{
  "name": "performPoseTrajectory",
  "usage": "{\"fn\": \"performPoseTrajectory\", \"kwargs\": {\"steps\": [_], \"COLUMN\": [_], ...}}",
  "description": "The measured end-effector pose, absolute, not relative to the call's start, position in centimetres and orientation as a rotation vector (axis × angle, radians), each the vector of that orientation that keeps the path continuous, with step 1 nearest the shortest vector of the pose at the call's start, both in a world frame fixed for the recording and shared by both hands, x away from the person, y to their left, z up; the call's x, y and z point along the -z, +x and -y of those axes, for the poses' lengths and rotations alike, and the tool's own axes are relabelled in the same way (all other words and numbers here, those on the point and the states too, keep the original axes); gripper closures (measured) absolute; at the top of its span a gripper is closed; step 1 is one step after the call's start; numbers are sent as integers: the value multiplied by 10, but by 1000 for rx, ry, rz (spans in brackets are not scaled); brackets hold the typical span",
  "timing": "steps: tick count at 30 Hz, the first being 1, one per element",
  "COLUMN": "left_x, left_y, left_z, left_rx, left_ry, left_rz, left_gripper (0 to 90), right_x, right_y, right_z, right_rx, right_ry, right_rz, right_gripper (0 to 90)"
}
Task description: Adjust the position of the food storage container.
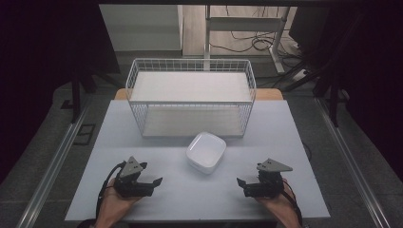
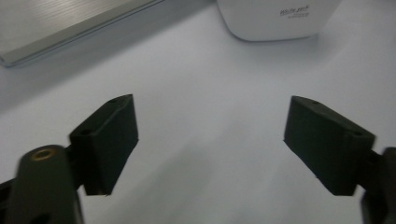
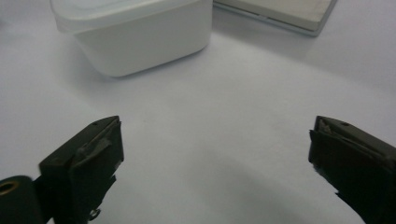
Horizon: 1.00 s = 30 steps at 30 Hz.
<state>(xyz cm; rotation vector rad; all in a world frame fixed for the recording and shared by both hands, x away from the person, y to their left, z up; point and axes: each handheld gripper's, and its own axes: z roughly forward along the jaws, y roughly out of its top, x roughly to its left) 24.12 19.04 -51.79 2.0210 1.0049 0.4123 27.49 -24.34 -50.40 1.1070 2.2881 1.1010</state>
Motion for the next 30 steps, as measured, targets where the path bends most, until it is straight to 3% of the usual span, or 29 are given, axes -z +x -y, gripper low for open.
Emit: {"fn": "performPoseTrajectory", "kwargs": {"steps": [3,7,8,10,14,15,16,17,18,19,20,26,30], "left_x": [516,515,514,514,514,514,515,515,515,515,515,516,517], "left_y": [242,243,245,246,251,251,253,253,256,256,258,264,270], "left_z": [-187,-185,-183,-182,-174,-174,-171,-171,-168,-168,-165,-157,-148], "left_rx": [-386,-365,-347,-342,-342,-342,-327,-327,-316,-316,-303,-265,-251], "left_ry": [2011,2013,2016,2020,2040,2040,2039,2039,2037,2037,2032,2023,2021], "left_rz": [-1000,-997,-992,-986,-968,-968,-962,-962,-964,-964,-964,-965,-962], "left_gripper": [303,389,414,426,527,555,592,623,657,681,712,868,900], "right_x": [499,496,495,494,491,491,490,490,489,489,488,492,493], "right_y": [277,279,281,283,294,294,299,299,303,303,307,325,339], "right_z": [241,240,240,240,239,239,239,239,237,237,235,223,215], "right_rx": [-1131,-1132,-1129,-1125,-1133,-1133,-1146,-1146,-1144,-1144,-1155,-1104,-1078], "right_ry": [1102,1086,1076,1071,1103,1103,1100,1100,1066,1066,1042,992,1002], "right_rz": [-2261,-2256,-2268,-2276,-2293,-2293,-2321,-2321,-2338,-2338,-2353,-2393,-2404], "right_gripper": [122,190,268,286,426,426,512,512,607,607,681,883,895]}}
